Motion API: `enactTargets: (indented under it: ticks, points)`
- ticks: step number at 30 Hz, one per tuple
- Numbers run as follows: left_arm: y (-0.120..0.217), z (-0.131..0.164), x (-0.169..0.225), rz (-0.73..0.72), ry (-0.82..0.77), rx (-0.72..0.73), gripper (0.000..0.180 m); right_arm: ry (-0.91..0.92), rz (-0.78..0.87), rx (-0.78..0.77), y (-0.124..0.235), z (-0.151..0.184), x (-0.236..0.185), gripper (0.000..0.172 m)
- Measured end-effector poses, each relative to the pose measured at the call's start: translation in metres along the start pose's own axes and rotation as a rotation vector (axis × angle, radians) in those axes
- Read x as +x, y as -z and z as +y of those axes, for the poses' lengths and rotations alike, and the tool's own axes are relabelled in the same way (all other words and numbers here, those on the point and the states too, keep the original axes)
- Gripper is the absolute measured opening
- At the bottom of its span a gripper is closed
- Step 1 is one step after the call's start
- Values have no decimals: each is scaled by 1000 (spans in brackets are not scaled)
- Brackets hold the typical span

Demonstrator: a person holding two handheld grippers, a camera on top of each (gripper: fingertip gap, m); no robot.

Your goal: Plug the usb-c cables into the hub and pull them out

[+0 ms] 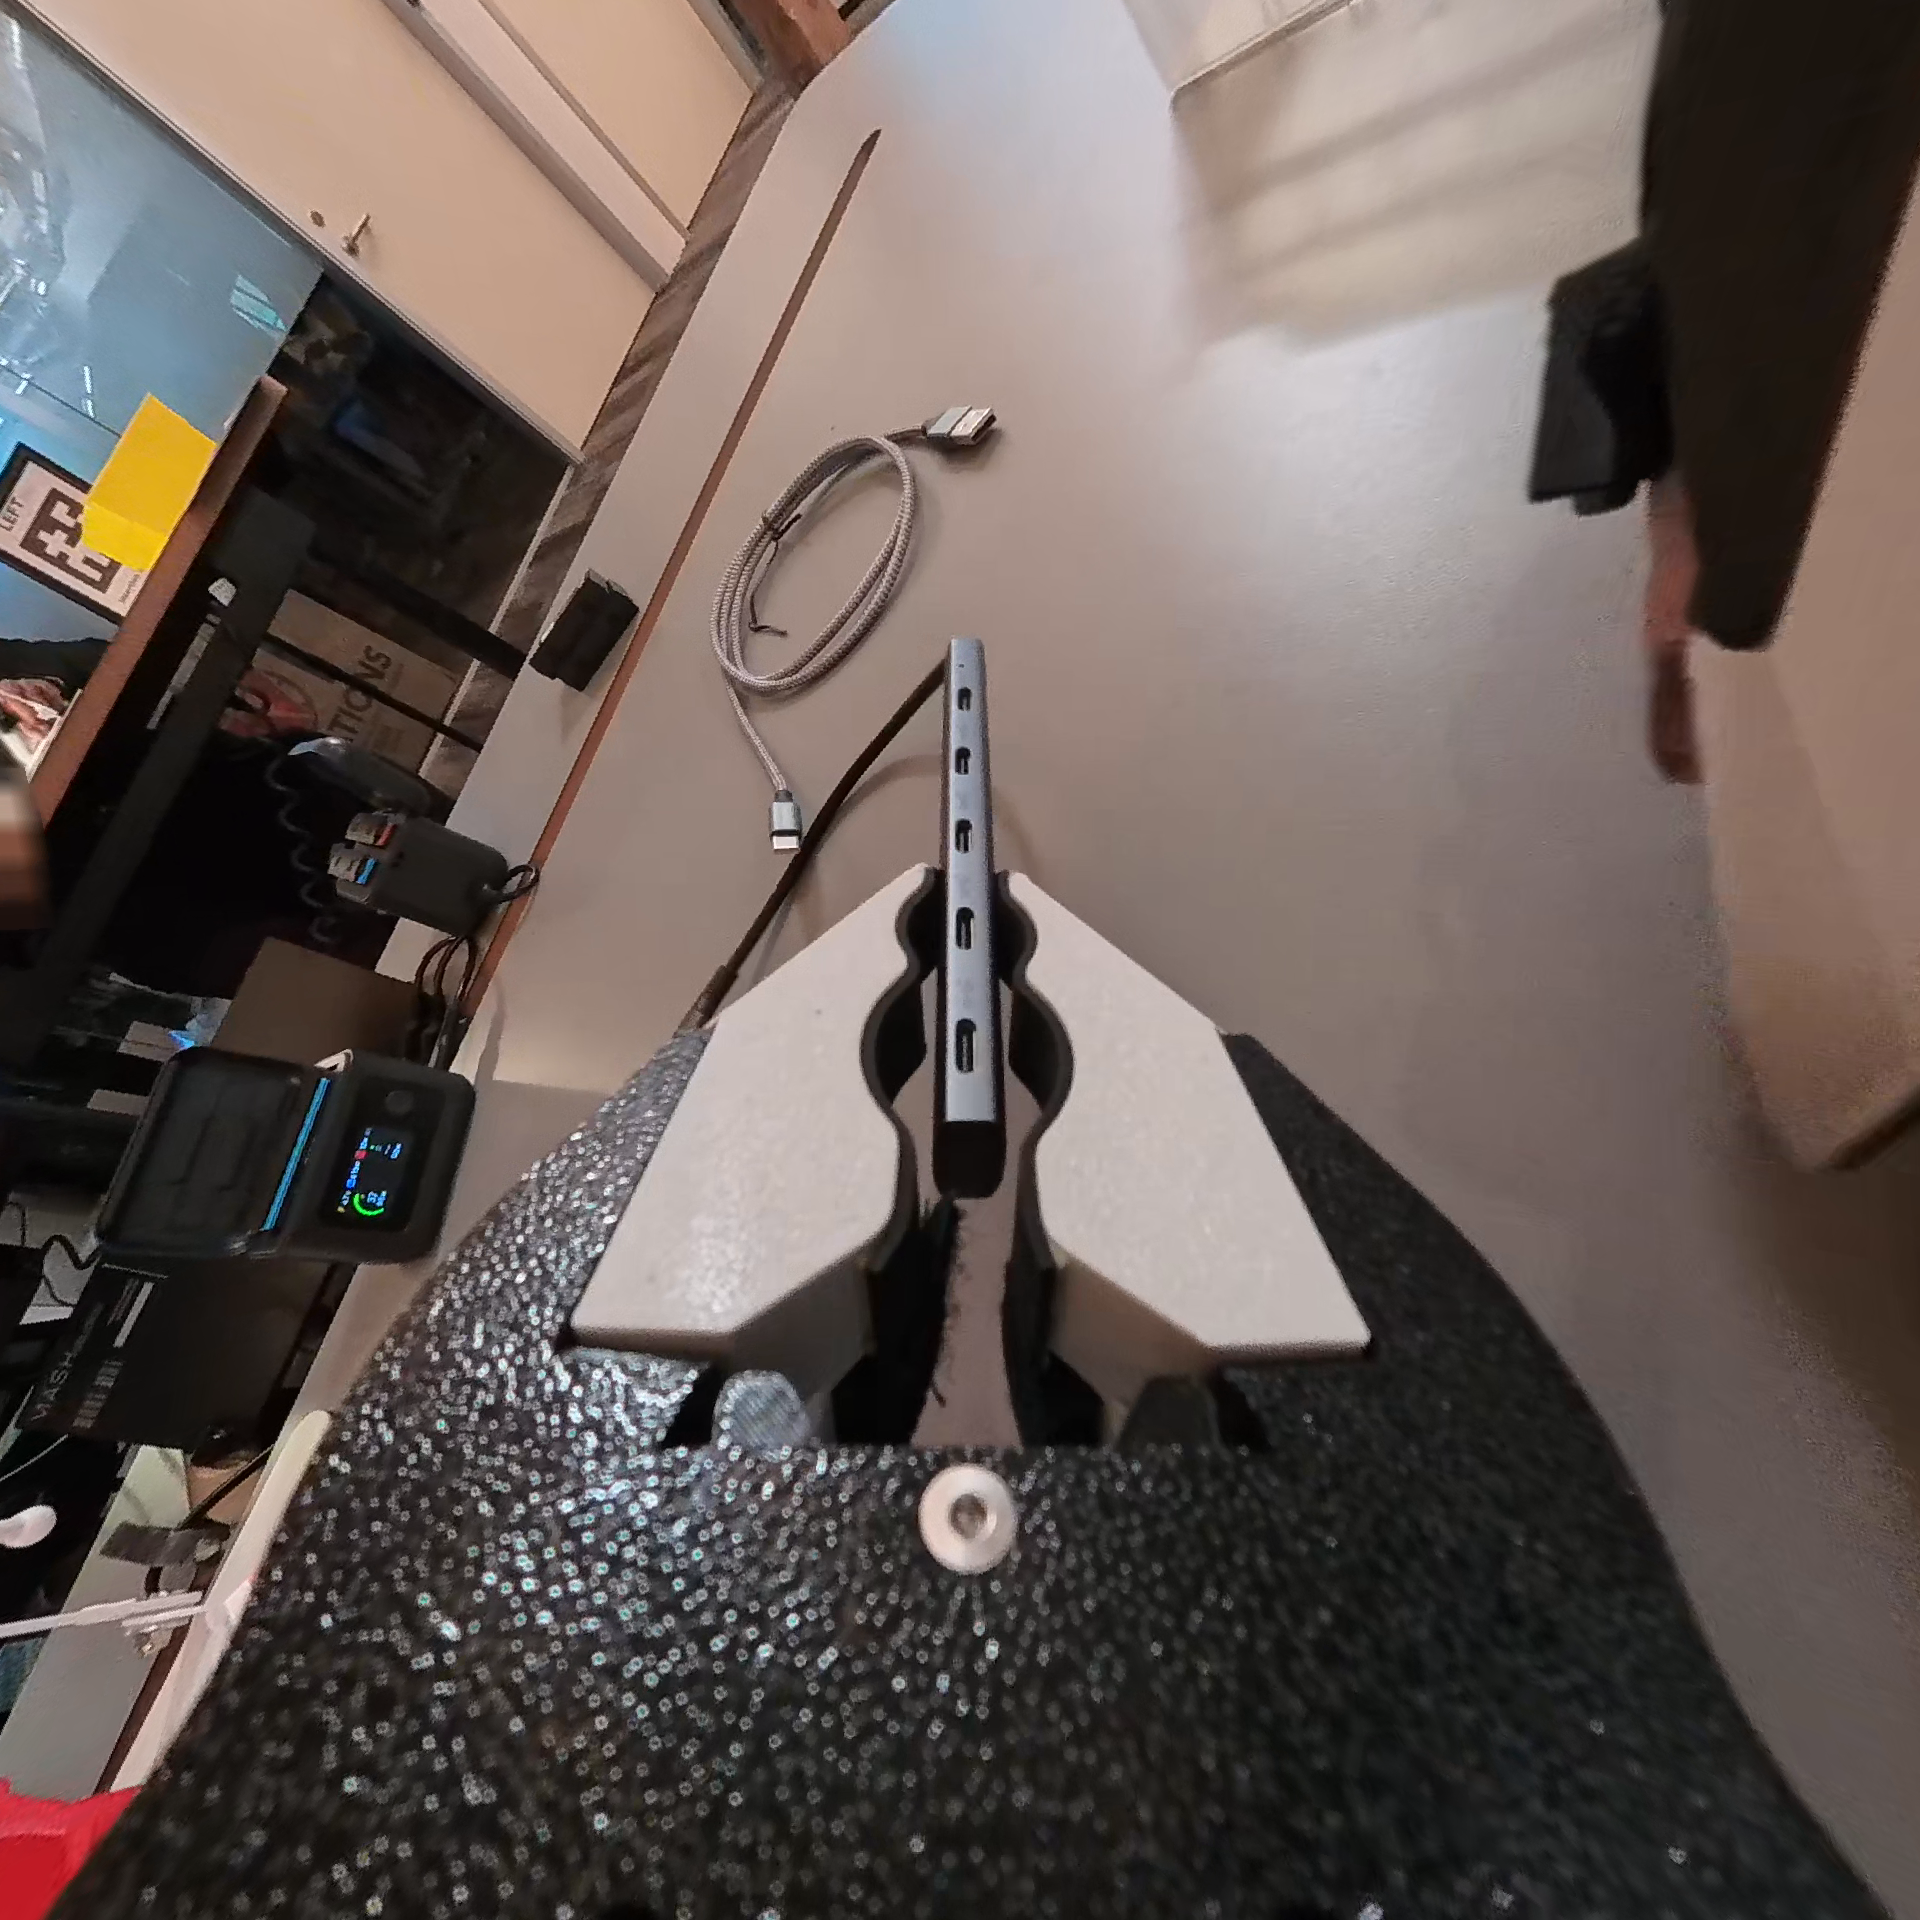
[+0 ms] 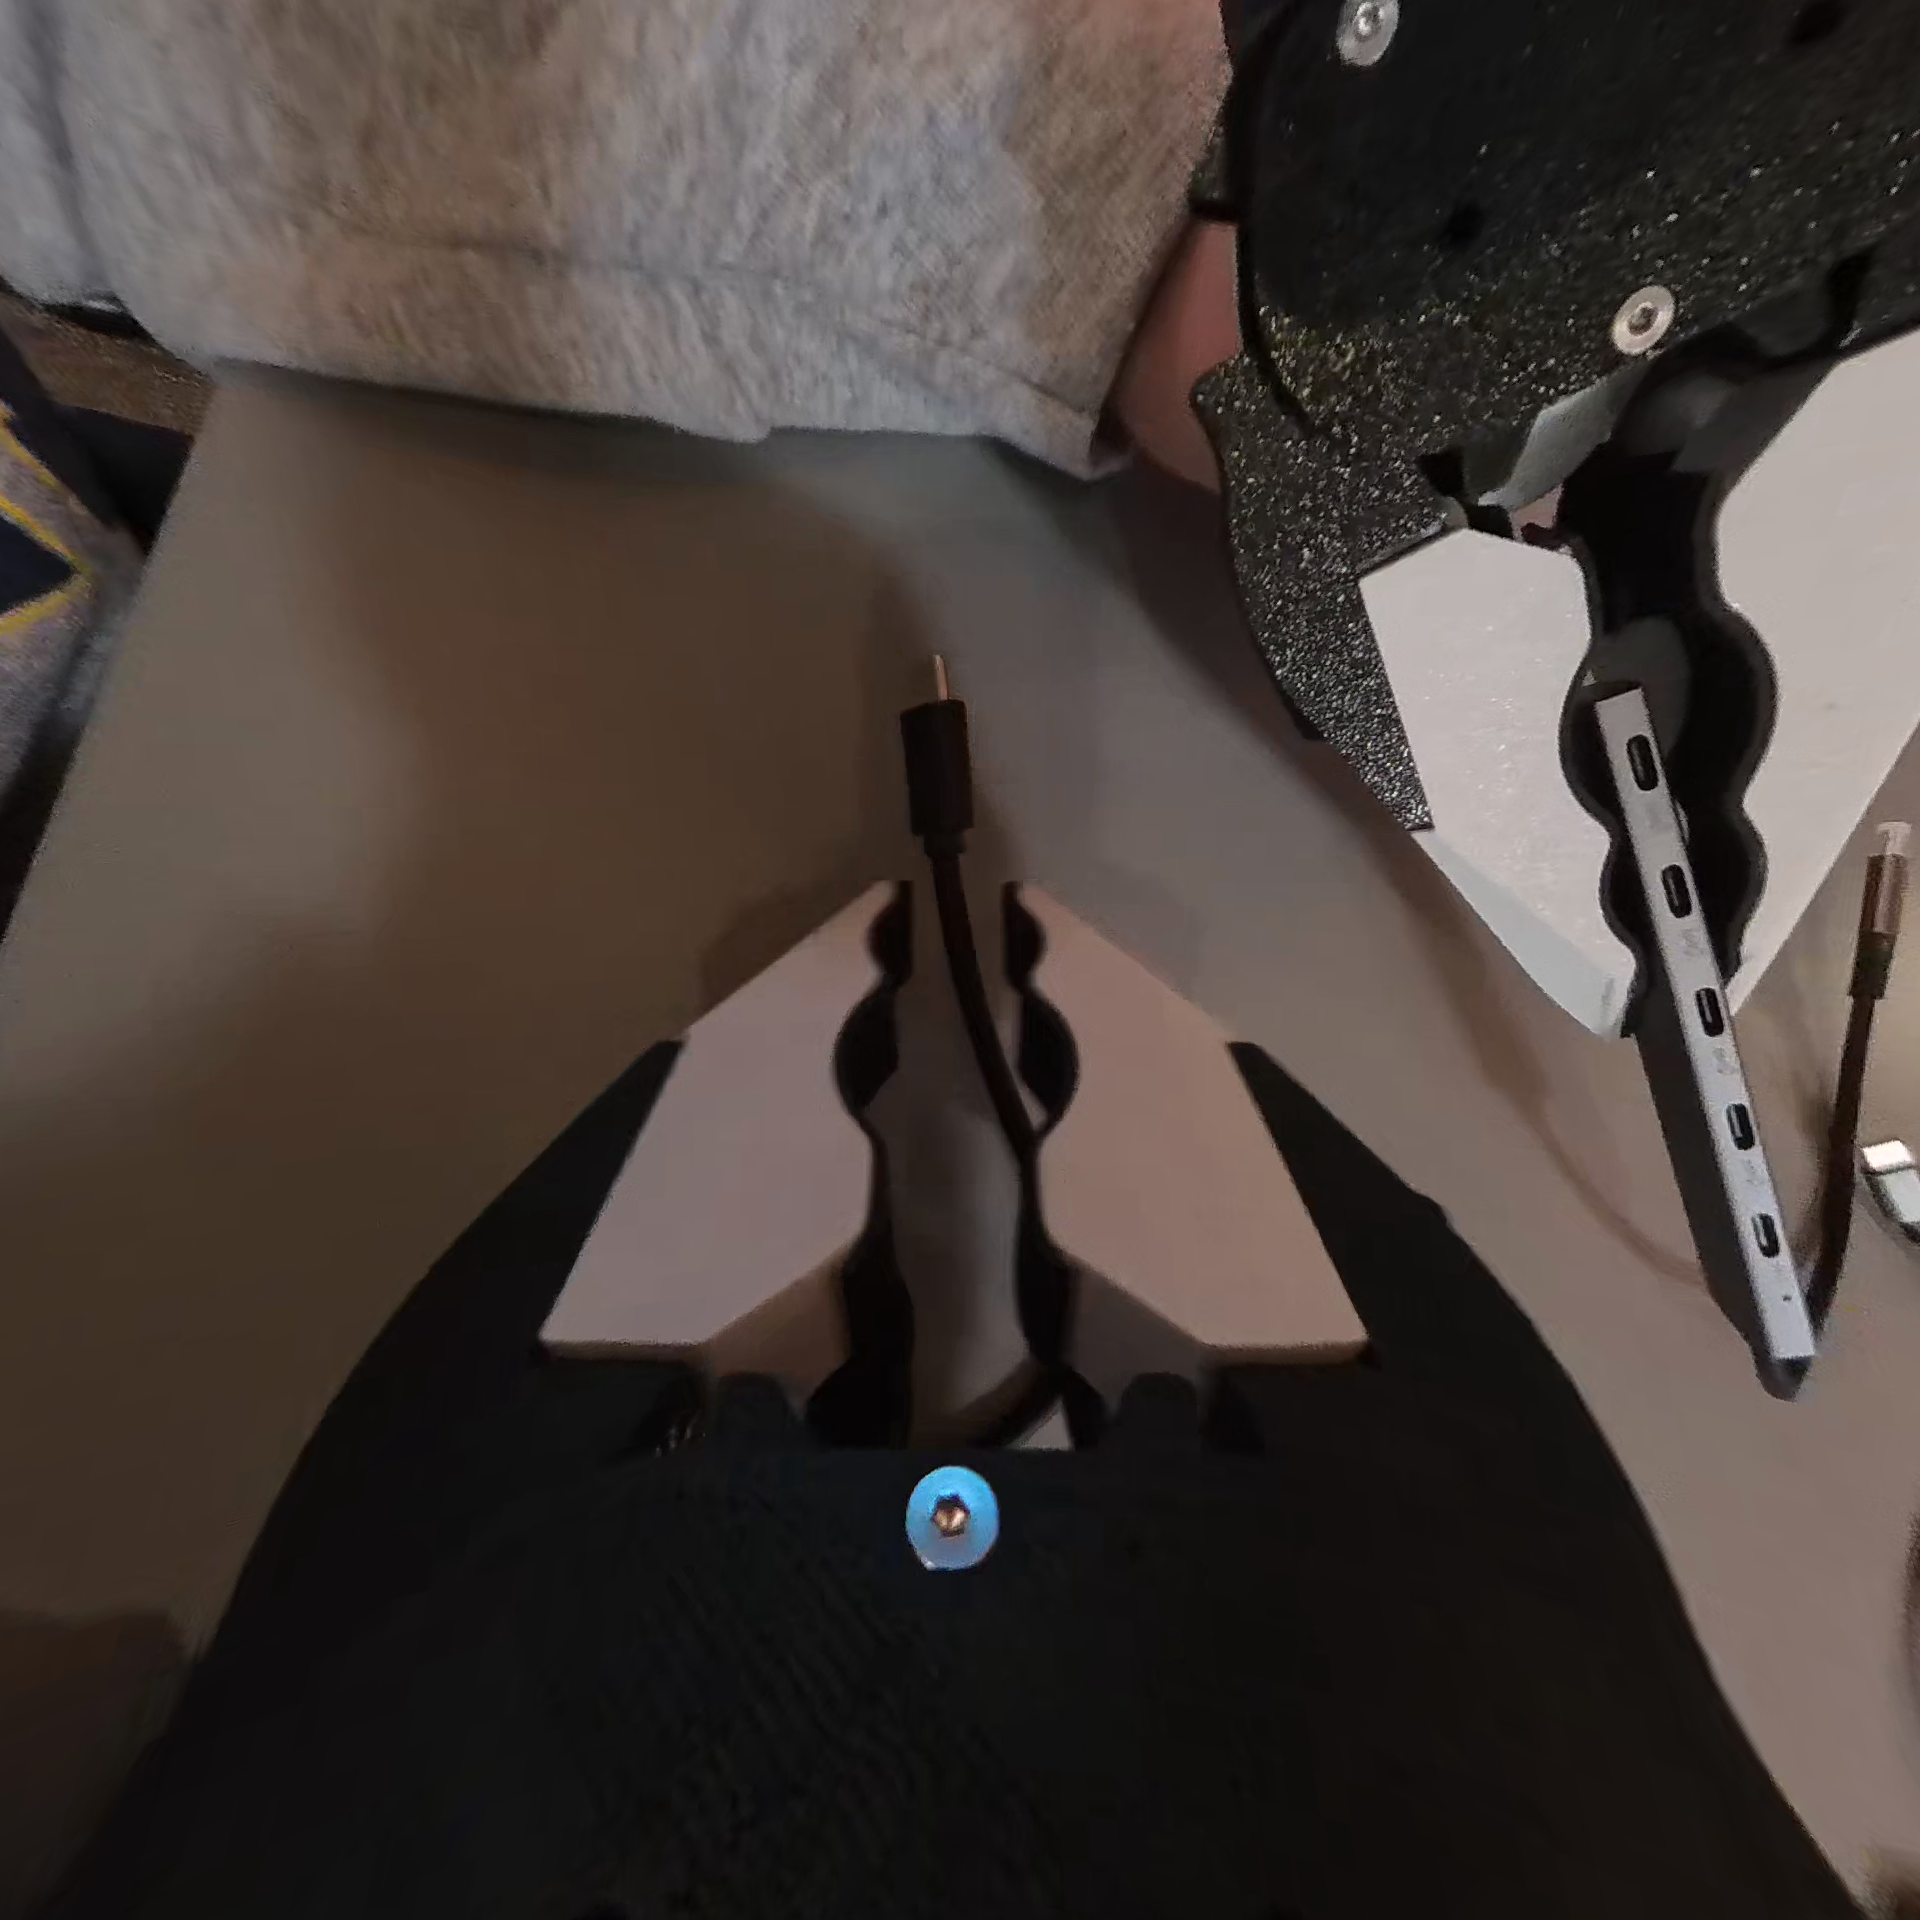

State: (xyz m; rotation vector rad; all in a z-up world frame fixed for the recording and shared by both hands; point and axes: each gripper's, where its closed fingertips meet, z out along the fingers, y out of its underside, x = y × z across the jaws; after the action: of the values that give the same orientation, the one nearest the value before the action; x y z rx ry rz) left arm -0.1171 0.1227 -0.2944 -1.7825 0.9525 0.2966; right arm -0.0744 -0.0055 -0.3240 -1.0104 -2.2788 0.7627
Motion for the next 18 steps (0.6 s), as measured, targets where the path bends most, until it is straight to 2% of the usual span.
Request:
enactTargets:
  ticks: [1,6,12,14,18]
  points:
    - [0,0,0,0,-1,-2,8,5,19,2,0,0,2,3]
    - [1,-2,2,4,-5,-10,8,42,214,30,19,-1,34,1]
    - [0,-2,4,11,16,-16,8,183,695,-181,66,35,103,1]
    - [0,-2,4,13,27,-17,8,205,742,-232,70,43,109,1]
    - [-2,-1,4,14,32,-19,7,160,690,-247,60,52,107,0]
